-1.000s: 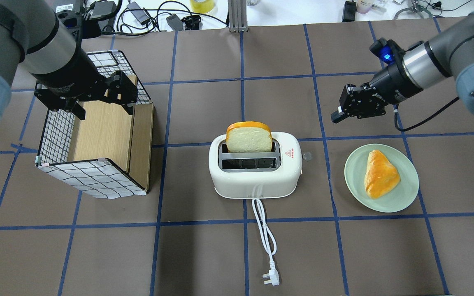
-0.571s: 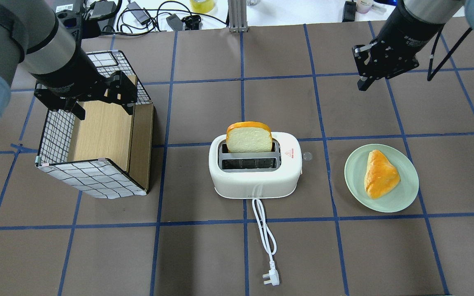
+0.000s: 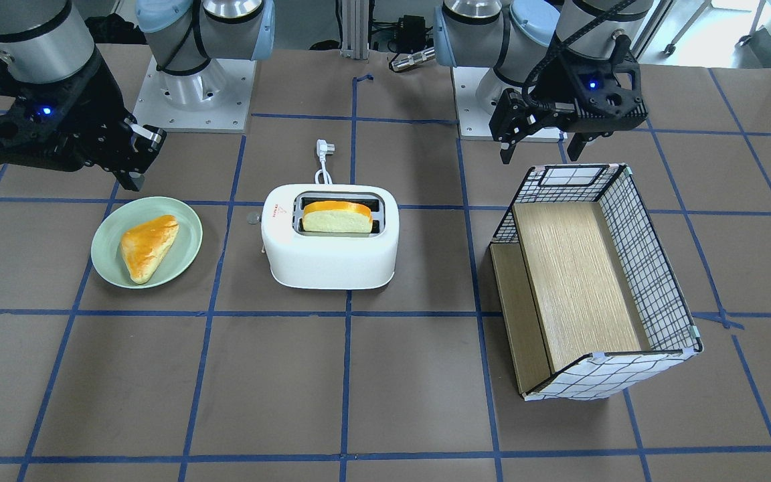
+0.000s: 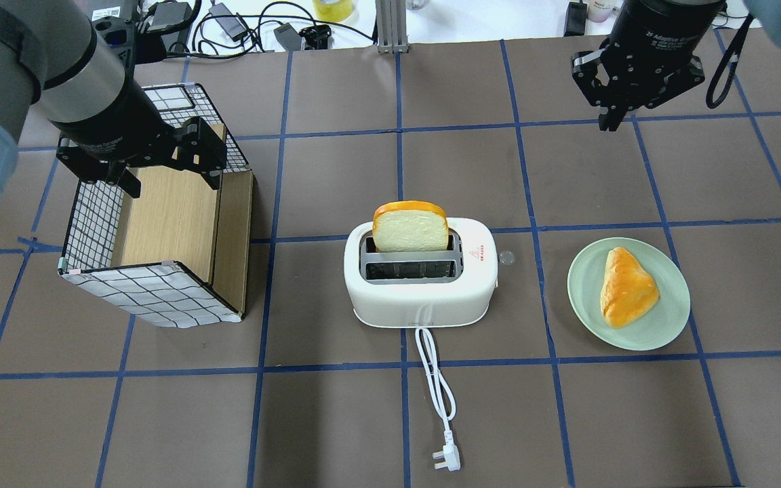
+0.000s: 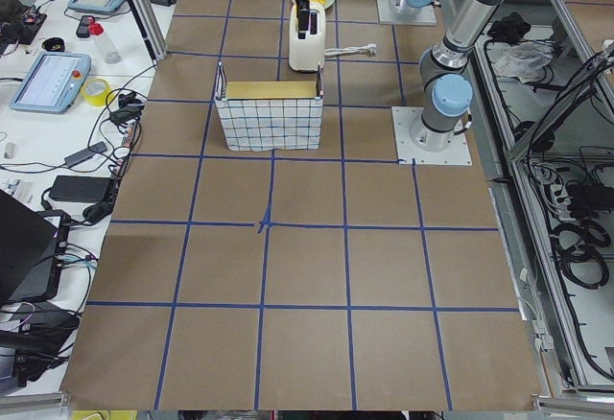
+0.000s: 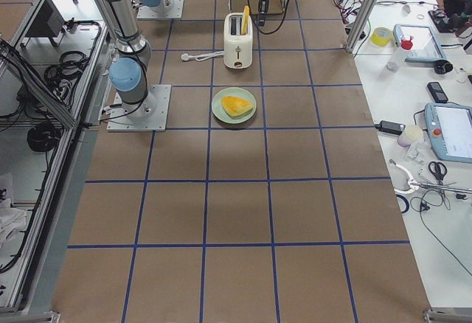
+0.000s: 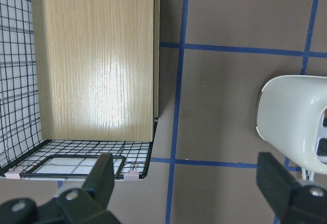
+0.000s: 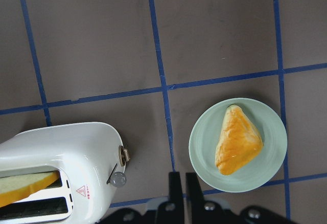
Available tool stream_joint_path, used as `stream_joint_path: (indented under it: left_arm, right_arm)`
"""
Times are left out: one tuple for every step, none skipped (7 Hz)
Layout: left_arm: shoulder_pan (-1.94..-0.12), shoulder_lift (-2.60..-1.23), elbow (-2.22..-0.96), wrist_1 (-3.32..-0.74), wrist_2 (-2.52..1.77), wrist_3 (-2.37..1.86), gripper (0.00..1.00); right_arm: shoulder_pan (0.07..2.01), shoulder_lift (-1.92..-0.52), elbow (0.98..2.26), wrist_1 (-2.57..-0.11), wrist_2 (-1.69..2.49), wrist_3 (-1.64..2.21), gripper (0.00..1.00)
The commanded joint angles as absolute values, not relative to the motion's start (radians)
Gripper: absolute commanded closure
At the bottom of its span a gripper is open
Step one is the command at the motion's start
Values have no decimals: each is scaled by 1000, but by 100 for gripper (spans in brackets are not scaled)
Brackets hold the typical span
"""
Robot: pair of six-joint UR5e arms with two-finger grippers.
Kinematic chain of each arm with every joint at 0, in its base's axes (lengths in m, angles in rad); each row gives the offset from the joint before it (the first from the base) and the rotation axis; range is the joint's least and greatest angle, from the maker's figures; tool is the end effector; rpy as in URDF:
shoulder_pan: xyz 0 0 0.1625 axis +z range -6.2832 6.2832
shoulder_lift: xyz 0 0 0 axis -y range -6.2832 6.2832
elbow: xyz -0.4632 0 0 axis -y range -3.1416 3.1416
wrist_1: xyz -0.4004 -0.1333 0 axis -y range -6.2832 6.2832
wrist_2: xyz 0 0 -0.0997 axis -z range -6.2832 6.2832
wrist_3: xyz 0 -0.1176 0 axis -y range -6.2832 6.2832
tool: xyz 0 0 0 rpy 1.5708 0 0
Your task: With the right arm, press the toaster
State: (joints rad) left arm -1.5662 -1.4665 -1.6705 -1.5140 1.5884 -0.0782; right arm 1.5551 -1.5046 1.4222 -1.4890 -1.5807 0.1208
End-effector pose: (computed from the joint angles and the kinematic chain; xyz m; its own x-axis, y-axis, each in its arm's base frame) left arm -0.1291 -0.4595 0.5138 -0.9964 -0.0836 -0.0127 -0.0827 0.9946 -0.0625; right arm 0.1238 -0.5315 0.5401 -0.9907 0.1361 0.0098 0.1361 0.9907 -0.0018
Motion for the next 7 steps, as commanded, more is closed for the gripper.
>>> stream_joint_path:
  left_arm:
    - [-1566, -1466, -1671, -1514, 1589, -78, 0]
    - [-1566, -1466, -1671, -1514, 1588, -78, 0]
    - [-1566, -1466, -1671, -1514, 1589, -78, 0]
    - [-1566, -1466, -1671, -1514, 1589, -78, 0]
    - [-1566, -1466, -1671, -1514, 1589, -78, 0]
    - [-1566, -1466, -1671, -1514, 1589, -78, 0]
    - [-1566, -1466, -1671, -1514, 1589, -78, 0]
  right_arm:
    - [1555, -1515, 1401, -1470, -1571, 111, 0]
    - [1555, -1534, 1401, -1476, -1569, 110, 0]
    - [1555, -1545, 1402, -1476, -1571, 110, 0]
    - [1555, -1546, 1404, -1479, -1571, 110, 0]
    - [1557, -1546, 1404, -1477, -1563, 112, 0]
    - [1557, -1546, 1404, -1479, -1559, 110, 0]
    - [1557, -1546, 1405, -1479, -1559, 110, 0]
